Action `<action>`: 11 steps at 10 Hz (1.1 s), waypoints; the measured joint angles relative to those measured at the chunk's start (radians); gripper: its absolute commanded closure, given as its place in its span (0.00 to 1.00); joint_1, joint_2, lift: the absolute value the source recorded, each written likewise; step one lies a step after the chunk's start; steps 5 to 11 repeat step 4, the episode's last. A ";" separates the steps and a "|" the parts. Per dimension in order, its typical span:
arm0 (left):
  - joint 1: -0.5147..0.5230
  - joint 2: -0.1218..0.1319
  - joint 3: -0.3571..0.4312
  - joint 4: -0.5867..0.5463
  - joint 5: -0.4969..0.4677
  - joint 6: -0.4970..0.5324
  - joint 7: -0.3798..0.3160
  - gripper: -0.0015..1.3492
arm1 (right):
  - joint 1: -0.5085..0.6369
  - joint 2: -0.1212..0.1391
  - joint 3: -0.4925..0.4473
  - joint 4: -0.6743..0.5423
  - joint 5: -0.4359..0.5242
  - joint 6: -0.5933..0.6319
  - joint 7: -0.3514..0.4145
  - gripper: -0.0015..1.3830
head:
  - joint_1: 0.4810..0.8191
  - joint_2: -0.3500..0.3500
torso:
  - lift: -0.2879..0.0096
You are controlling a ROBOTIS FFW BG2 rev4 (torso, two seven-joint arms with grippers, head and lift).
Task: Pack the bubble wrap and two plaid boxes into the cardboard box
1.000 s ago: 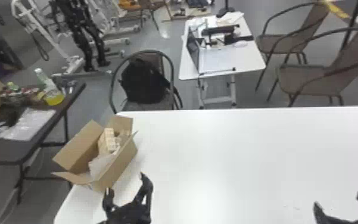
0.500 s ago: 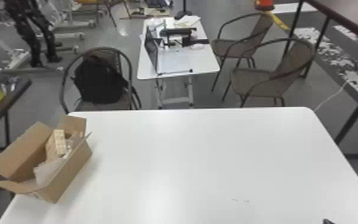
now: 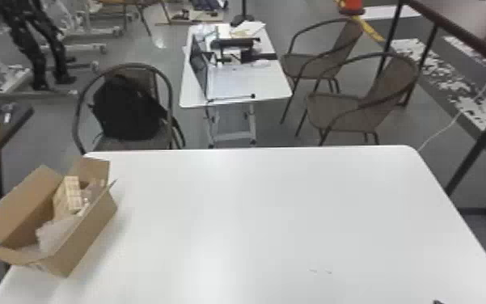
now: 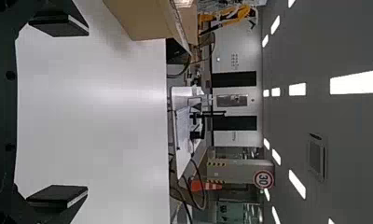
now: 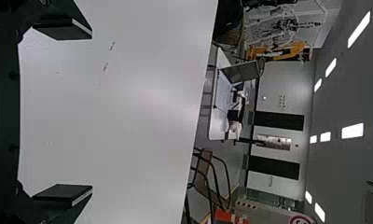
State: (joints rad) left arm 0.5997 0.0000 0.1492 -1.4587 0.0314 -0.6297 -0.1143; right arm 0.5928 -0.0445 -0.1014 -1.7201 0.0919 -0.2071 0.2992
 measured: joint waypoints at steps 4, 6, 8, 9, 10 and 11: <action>-0.011 0.000 0.057 0.003 -0.002 0.015 -0.068 0.08 | -0.004 0.001 0.002 0.027 -0.031 -0.037 0.001 0.10 | 0.63 0.69 | 0.92; -0.011 0.000 0.057 0.003 -0.002 0.015 -0.068 0.08 | -0.004 0.001 0.002 0.027 -0.031 -0.037 0.001 0.10 | 0.63 0.69 | 0.92; -0.011 0.000 0.057 0.003 -0.002 0.015 -0.068 0.08 | -0.004 0.001 0.002 0.027 -0.031 -0.037 0.001 0.10 | 0.63 0.69 | 0.92; -0.011 0.000 0.057 0.003 -0.002 0.015 -0.068 0.08 | -0.004 0.001 0.002 0.027 -0.031 -0.037 0.001 0.10 | 0.63 0.69 | 0.92; -0.011 0.000 0.057 0.003 -0.002 0.015 -0.068 0.08 | -0.004 0.001 0.002 0.027 -0.031 -0.037 0.001 0.10 | 0.63 0.69 | 0.92; -0.011 0.000 0.057 0.003 -0.002 0.015 -0.068 0.08 | -0.004 0.001 0.002 0.027 -0.031 -0.037 0.001 0.10 | 0.63 0.69 | 0.92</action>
